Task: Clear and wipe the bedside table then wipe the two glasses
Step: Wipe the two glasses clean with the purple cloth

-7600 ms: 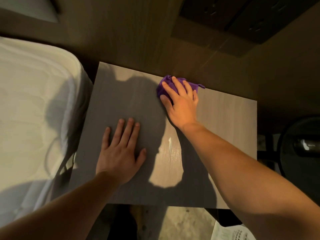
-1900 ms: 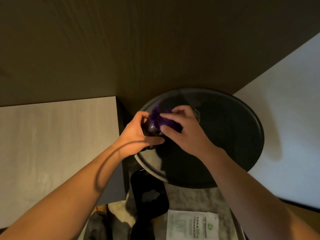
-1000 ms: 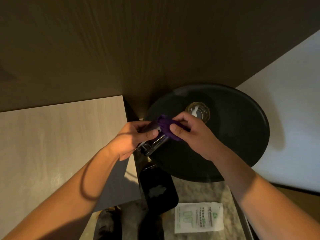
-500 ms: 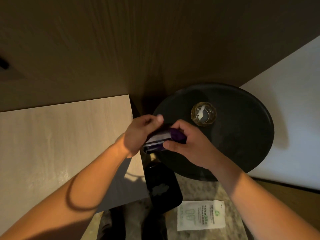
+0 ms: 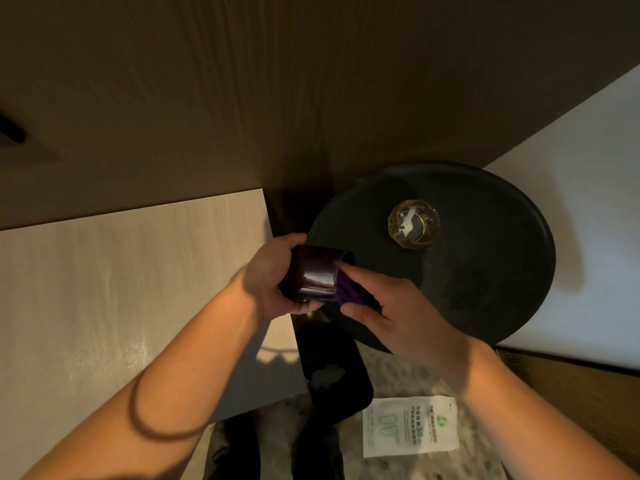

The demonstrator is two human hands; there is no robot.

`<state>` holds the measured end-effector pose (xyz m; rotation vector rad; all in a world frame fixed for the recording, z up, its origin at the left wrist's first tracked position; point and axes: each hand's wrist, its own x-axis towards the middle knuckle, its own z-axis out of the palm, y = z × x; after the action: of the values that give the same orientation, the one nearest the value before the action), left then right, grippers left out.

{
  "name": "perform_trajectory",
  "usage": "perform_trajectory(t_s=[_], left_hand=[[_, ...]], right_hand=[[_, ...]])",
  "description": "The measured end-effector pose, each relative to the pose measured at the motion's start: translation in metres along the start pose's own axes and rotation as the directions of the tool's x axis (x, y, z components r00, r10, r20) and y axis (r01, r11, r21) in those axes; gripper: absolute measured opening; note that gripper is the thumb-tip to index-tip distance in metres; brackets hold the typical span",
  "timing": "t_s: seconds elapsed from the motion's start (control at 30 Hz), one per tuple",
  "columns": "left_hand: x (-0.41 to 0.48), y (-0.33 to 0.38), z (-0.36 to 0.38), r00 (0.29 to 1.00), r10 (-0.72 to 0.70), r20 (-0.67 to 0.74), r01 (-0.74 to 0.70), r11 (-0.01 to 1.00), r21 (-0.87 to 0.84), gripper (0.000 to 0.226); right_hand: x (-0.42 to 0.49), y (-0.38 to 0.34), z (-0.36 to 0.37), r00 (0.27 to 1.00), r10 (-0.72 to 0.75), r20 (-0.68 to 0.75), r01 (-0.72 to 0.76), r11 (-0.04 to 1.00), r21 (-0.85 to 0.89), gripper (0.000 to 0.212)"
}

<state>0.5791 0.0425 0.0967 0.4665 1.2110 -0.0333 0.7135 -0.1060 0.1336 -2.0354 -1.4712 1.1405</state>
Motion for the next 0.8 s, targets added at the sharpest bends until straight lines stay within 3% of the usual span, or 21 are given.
perform_trajectory(t_s=[0.1, 0.27, 0.3, 0.4, 0.43, 0.53, 0.57, 0.73, 0.8], left_hand=[[-0.002, -0.006, 0.008, 0.998, 0.055, -0.034, -0.052, 0.996, 0.069, 0.029], [0.002, -0.015, 0.016, 0.974, 0.197, -0.109, -0.186, 0.977, 0.106, 0.036], [0.003, -0.016, 0.016, 0.971, 0.215, -0.107, -0.204, 0.973, 0.105, 0.038], [0.006, -0.017, 0.014, 0.974, 0.215, -0.067, -0.21, 0.975, 0.079, 0.036], [0.006, -0.017, 0.012, 0.979, 0.194, -0.056, -0.191, 0.98, 0.052, 0.034], [0.006, -0.016, 0.009, 0.989, 0.14, -0.044, -0.14, 0.99, -0.014, 0.032], [0.004, -0.016, 0.009, 0.991, 0.129, -0.042, -0.131, 0.991, -0.028, 0.03], [-0.002, -0.012, 0.013, 0.997, 0.071, -0.02, -0.072, 0.992, -0.106, 0.023], [-0.003, -0.01, 0.015, 0.998, 0.061, -0.006, -0.061, 0.992, -0.11, 0.023]], right_hand=[[-0.006, 0.0, 0.011, 0.993, 0.113, -0.038, -0.11, 0.991, 0.072, 0.046], [-0.007, -0.001, 0.016, 0.978, 0.206, -0.028, -0.174, 0.887, 0.427, 0.028], [-0.007, 0.0, 0.019, 0.976, 0.216, -0.013, -0.174, 0.822, 0.542, 0.028], [-0.01, 0.0, 0.023, 0.955, 0.295, 0.007, -0.154, 0.48, 0.864, 0.028], [-0.013, -0.001, 0.021, 0.952, 0.305, -0.019, -0.129, 0.457, 0.88, 0.026], [-0.021, 0.003, 0.009, 0.967, 0.238, -0.087, -0.073, 0.593, 0.802, 0.025], [-0.022, 0.004, 0.006, 0.972, 0.215, -0.096, -0.049, 0.582, 0.812, 0.024], [-0.022, 0.009, 0.004, 0.988, 0.143, -0.053, 0.015, 0.255, 0.967, 0.026], [-0.02, 0.01, 0.004, 0.99, 0.123, -0.074, 0.035, 0.297, 0.954, 0.025]])
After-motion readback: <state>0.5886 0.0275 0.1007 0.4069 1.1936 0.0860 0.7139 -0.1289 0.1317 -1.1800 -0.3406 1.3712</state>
